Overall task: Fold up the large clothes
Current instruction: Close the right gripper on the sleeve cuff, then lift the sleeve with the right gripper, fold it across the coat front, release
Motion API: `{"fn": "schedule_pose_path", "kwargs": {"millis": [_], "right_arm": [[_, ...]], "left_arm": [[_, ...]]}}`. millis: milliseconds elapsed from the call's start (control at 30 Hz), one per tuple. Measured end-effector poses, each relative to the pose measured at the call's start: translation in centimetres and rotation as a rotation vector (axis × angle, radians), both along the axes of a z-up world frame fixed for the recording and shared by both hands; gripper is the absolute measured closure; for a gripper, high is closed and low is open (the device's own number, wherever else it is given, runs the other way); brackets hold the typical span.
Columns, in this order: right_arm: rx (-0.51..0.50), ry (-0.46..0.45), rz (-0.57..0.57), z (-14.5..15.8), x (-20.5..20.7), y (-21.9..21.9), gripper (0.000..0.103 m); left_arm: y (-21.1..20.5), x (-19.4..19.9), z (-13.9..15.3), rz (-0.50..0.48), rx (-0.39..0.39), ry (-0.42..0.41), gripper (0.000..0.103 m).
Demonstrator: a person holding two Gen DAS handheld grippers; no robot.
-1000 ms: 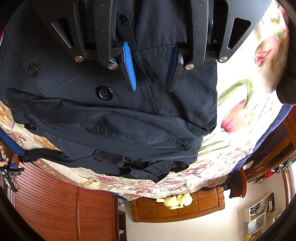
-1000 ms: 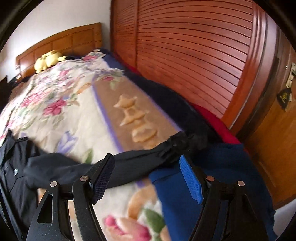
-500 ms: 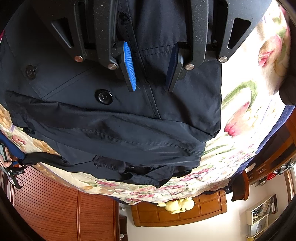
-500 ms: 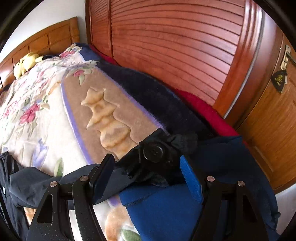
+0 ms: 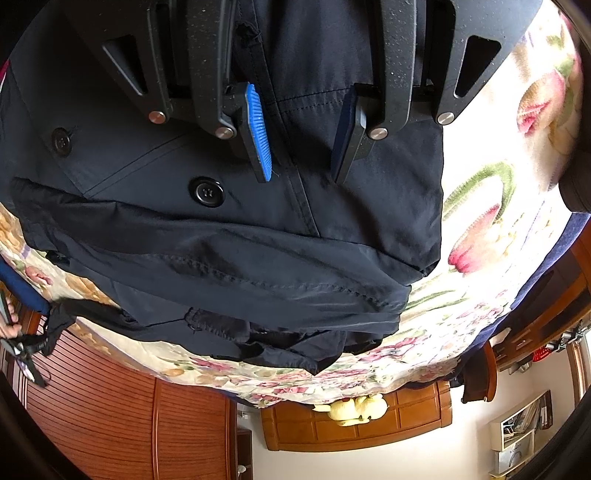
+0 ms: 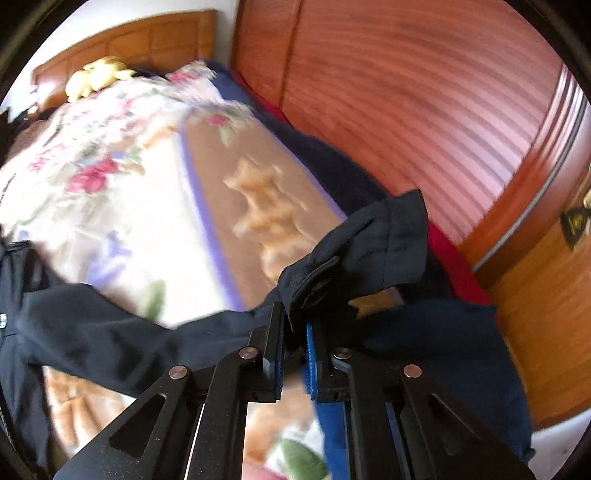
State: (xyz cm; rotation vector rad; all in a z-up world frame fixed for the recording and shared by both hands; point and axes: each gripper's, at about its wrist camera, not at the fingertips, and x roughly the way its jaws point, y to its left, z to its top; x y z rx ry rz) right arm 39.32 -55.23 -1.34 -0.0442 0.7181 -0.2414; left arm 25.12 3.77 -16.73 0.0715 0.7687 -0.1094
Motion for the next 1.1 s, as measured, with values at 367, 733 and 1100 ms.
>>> {"fn": "schedule_pose_path", "kwargs": {"millis": [367, 733, 1100], "right_arm": [[-0.089, -0.151, 0.2, 7.8, -6.4, 9.0, 0.093], [-0.151, -0.277, 0.528, 12.5, -15.4, 21.4, 0.093], [-0.109, -0.298, 0.812, 11.8, -23.2, 28.8, 0.093]], "left_arm": [[0.3, -0.5, 0.4, -0.001, -0.015, -0.019, 0.068], [0.5, -0.8, 0.8, 0.005, -0.036, -0.035, 0.068], [0.8, -0.7, 0.9, 0.014, -0.05, -0.033, 0.068]]}}
